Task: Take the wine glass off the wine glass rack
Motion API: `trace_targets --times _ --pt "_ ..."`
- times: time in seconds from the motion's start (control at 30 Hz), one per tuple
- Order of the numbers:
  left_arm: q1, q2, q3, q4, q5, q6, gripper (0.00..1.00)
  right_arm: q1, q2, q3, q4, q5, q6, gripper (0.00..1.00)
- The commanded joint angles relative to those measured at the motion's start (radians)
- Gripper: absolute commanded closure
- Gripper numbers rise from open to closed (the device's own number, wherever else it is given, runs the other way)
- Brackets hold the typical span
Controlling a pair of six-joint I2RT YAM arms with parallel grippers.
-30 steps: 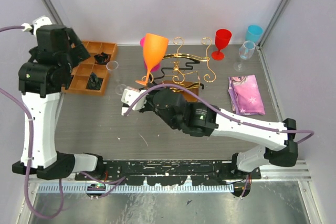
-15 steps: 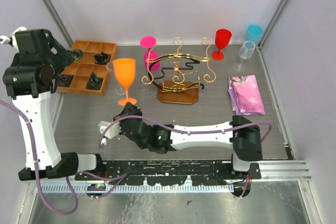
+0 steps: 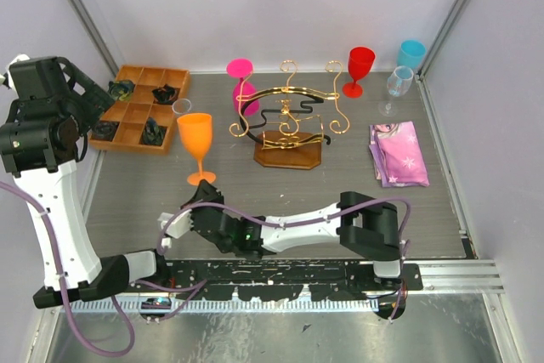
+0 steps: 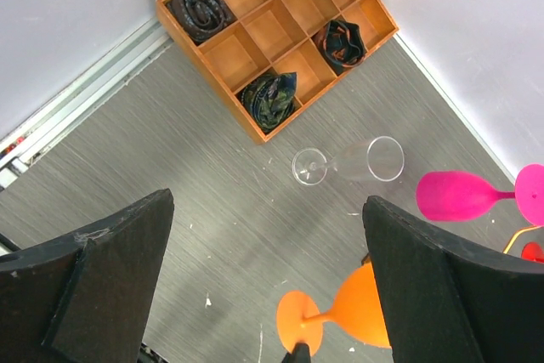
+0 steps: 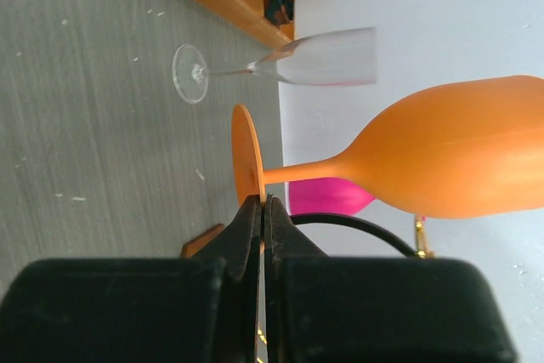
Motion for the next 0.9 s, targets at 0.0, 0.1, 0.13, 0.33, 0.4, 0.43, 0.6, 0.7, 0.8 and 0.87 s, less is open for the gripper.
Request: trace_targets --times 0.0,0.1,0.13,0.33,0.4,0.43,0.6,0.7,0.8,0.87 --pt "0.007 -0.029 -0.029 0.028 0.019 -0.011 0.01 0.006 0.043 -0.076 0.260 0.025 -0.024 0.99" --pt "0.006 -0.030 -0.040 0.032 0.024 -0.010 0.01 0.009 0.092 -0.127 0.427 0.029 -0.058 0.99" --pt "0.007 -0.031 -0.042 0.033 0.026 -0.008 0.01 0.010 0.110 -0.139 0.462 0.033 -0.072 0.99" --pt "0.006 -0.041 -0.059 0.043 0.034 -0.008 0.01 0.012 0.245 -0.169 0.765 0.062 -0.169 0.99" --pt "0.006 -0.046 -0.063 0.047 0.036 -0.007 0.01 0.012 0.308 -0.166 0.864 0.072 -0.206 0.99" --pt "0.006 -0.047 -0.066 0.050 0.037 -0.006 0.01 0.011 0.329 -0.160 0.890 0.077 -0.211 0.99" --pt "0.006 -0.048 -0.068 0.050 0.043 -0.002 0.01 0.006 0.420 -0.125 0.937 0.098 -0.208 1.00" --pt "0.007 -0.050 -0.072 0.055 0.045 -0.002 0.01 0.000 0.440 -0.110 0.896 0.103 -0.177 1.00" --pt "0.006 -0.051 -0.076 0.057 0.048 -0.002 0.01 -0.015 0.447 -0.099 0.864 0.104 -0.145 0.99" --pt "0.006 -0.052 -0.080 0.062 0.049 -0.002 0.01 -0.025 0.456 -0.082 0.835 0.107 -0.133 0.99"
